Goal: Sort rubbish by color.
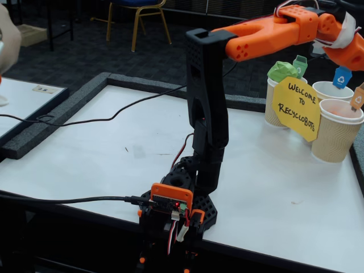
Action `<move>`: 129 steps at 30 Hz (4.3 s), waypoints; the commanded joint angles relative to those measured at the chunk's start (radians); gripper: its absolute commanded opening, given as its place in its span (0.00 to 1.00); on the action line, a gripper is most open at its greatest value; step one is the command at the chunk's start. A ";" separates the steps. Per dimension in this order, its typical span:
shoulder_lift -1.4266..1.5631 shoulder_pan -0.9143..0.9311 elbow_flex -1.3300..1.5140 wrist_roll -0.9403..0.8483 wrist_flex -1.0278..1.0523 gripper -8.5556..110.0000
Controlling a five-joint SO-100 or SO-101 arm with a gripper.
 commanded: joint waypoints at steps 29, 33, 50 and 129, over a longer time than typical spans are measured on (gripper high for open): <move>0.758 0.029 0.103 0.195 0.561 0.07; 0.856 0.029 0.115 0.258 0.632 0.07; 0.997 0.094 0.058 0.396 0.943 0.07; 0.965 -0.028 0.360 0.423 0.687 0.07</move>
